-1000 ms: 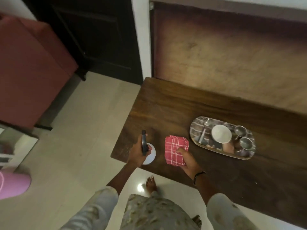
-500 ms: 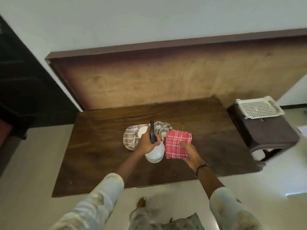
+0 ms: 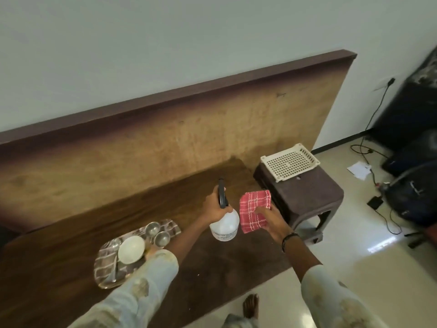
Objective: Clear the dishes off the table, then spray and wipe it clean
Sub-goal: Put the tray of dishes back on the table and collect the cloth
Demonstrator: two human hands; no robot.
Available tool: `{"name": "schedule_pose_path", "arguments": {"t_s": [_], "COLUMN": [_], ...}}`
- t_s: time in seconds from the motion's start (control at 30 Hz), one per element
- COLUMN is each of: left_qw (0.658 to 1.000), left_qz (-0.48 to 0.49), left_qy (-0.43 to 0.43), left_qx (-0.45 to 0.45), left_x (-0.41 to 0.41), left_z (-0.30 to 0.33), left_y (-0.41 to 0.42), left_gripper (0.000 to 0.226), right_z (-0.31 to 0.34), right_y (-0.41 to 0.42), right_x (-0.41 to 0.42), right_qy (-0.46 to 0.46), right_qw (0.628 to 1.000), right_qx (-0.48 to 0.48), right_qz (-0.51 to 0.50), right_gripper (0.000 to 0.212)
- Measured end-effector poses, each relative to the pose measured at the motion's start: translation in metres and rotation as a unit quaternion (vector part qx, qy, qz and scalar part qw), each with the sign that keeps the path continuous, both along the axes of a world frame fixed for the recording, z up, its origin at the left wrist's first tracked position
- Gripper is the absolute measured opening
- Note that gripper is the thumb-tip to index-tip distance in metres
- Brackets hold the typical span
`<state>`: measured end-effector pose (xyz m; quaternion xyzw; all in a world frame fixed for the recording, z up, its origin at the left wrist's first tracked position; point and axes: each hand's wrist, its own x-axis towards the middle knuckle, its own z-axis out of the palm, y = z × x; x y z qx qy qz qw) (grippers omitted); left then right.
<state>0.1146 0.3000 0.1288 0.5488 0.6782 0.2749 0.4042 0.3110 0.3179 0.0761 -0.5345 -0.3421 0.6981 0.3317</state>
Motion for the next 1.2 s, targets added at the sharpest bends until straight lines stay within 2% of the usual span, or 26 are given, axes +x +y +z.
{"name": "schedule_pose_path", "arguments": {"t_s": [0.47, 0.57, 0.83, 0.93, 1.03, 1.2], "left_qw": [1.0, 0.999, 0.986, 0.979, 0.969, 0.962], "left_qz": [-0.013, 0.024, 0.153, 0.192, 0.233, 0.254], "left_qy": [-0.01, -0.032, -0.063, -0.059, -0.07, -0.077], "left_qx": [-0.008, -0.02, -0.033, -0.036, -0.043, -0.058], "left_x": [0.149, 0.178, 0.242, 0.256, 0.262, 0.268], "left_z": [-0.004, -0.017, -0.073, -0.1, -0.13, -0.166], "left_y": [0.208, 0.253, 0.361, 0.39, 0.415, 0.442], "left_gripper": [0.065, 0.06, 0.064, 0.058, 0.063, 0.064], "right_z": [0.006, -0.009, -0.066, -0.089, -0.113, -0.148], "right_y": [0.194, 0.246, 0.383, 0.421, 0.455, 0.487], "right_x": [0.134, 0.162, 0.235, 0.252, 0.256, 0.248], "right_qy": [-0.048, -0.076, -0.154, -0.163, -0.167, -0.152], "right_qw": [0.998, 0.997, 0.988, 0.985, 0.983, 0.983], "right_qx": [0.002, 0.002, -0.027, -0.041, -0.05, -0.058], "right_qz": [-0.035, -0.027, 0.015, 0.042, 0.059, 0.088], "right_gripper": [0.037, 0.04, 0.032, 0.031, 0.034, 0.035]}}
